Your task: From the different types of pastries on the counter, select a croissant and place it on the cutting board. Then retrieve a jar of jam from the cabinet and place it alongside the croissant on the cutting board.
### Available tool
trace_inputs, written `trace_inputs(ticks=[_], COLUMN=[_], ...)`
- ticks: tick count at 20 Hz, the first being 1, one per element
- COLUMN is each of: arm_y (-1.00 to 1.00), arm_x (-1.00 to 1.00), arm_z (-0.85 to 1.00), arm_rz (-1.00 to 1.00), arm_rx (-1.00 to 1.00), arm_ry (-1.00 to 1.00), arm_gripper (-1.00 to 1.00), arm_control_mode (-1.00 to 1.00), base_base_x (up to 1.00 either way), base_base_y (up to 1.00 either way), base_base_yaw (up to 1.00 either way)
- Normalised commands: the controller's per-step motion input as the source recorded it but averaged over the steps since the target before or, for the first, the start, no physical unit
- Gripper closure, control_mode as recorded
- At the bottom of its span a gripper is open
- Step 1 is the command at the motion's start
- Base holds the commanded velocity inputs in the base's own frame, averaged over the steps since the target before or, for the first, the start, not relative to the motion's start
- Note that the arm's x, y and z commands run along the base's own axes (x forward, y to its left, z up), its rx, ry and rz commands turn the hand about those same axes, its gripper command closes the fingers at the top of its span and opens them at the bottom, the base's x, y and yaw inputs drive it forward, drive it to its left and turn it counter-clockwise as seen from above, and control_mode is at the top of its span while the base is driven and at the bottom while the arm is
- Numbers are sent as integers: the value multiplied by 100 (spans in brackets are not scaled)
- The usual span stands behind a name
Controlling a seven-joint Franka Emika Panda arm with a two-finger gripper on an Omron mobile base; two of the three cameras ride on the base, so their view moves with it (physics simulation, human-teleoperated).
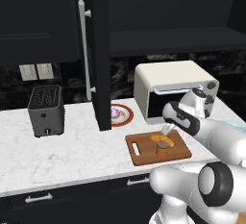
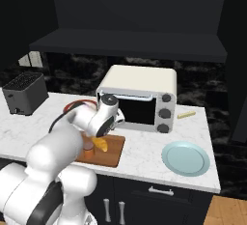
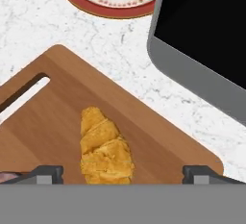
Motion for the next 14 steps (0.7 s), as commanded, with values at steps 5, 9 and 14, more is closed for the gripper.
trace_inputs(ticks=[5, 9, 14], arm_y=[-15, 0, 0], arm_x=[-99, -100, -100], arm_z=[0, -17, -45], arm_rz=[-1, -6, -4], arm_rx=[0, 0, 0], arm_ry=[-20, -42, -45], arm_gripper=[-100, -100, -100], arm_control_mode=[-100, -100, -100], base_base_x=[0, 0, 0], base_base_y=[0, 0, 0], base_base_yaw=[0, 0, 0])
